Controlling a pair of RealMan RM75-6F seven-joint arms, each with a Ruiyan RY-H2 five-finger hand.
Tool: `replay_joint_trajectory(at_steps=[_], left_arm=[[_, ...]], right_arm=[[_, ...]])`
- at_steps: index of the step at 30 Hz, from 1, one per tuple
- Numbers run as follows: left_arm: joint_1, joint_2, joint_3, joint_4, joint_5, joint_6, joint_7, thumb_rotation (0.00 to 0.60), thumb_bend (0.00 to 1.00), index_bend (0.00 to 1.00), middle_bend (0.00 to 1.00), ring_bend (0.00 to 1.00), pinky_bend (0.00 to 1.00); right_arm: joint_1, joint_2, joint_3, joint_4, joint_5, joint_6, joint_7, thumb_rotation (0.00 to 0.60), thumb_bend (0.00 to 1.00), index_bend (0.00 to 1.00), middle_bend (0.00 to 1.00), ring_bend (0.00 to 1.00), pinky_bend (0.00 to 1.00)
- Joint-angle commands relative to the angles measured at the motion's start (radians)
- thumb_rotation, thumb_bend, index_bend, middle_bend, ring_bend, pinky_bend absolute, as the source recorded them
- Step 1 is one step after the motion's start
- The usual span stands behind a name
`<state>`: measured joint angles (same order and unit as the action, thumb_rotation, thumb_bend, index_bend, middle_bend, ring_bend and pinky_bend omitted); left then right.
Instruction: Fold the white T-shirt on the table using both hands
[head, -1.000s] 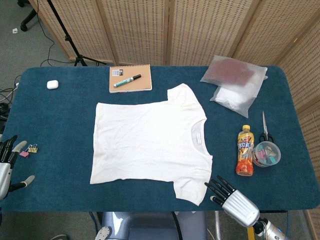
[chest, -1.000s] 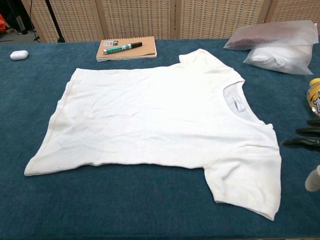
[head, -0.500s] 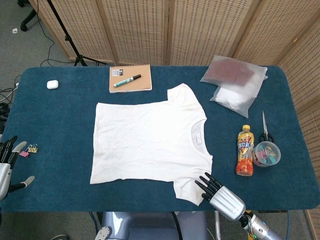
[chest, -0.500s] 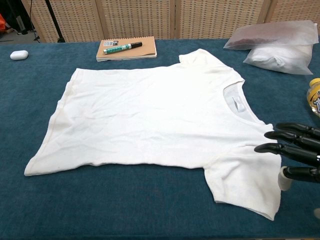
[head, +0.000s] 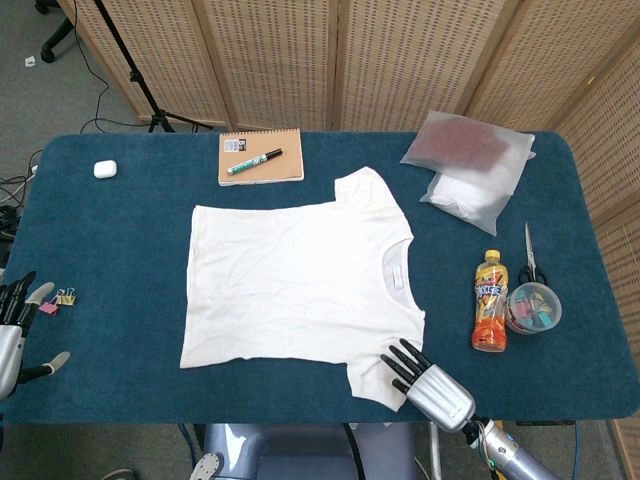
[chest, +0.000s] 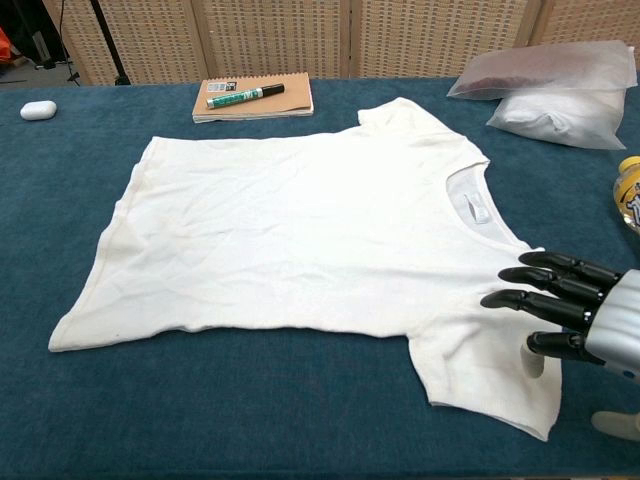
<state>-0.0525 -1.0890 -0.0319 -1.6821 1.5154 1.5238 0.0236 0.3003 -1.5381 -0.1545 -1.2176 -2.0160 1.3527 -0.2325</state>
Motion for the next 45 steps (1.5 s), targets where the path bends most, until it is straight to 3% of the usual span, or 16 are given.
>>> replay_joint_trajectory(at_steps=[1,11,25,35,41,45], left_arm=[[-0.001,0.000,0.000,0.000,-0.001,-0.002,0.001,0.600,0.00,0.00,0.00,0.00,0.00],[-0.002,-0.001,-0.002,0.000,-0.006,-0.005,0.003,0.600,0.00,0.00,0.00,0.00,0.00],[-0.005,-0.003,-0.002,0.001,-0.012,-0.013,0.005,0.600,0.00,0.00,0.00,0.00,0.00],[-0.007,-0.007,-0.002,0.002,-0.016,-0.018,0.014,0.600,0.00,0.00,0.00,0.00,0.00],[-0.008,-0.008,-0.002,0.002,-0.017,-0.019,0.016,0.600,0.00,0.00,0.00,0.00,0.00],[-0.007,-0.007,-0.003,0.001,-0.017,-0.019,0.012,0.600,0.00,0.00,0.00,0.00,0.00]], right_arm=[[0.005,-0.010,0.001,-0.004,0.005,-0.003,-0.001,0.600,0.16,0.44,0.14,0.00,0.00],[0.025,-0.056,0.011,-0.016,0.037,-0.033,-0.019,0.600,0.17,0.44,0.15,0.00,0.00],[0.046,-0.081,0.010,-0.008,0.066,-0.028,0.019,0.600,0.60,0.47,0.17,0.00,0.00],[0.050,-0.113,0.011,0.040,0.064,0.028,0.083,0.600,0.62,0.51,0.19,0.00,0.00],[0.059,-0.118,0.013,0.036,0.075,0.016,0.073,0.600,0.62,0.51,0.19,0.00,0.00],[0.067,-0.124,0.024,0.021,0.090,0.005,0.064,0.600,0.64,0.56,0.19,0.00,0.00]])
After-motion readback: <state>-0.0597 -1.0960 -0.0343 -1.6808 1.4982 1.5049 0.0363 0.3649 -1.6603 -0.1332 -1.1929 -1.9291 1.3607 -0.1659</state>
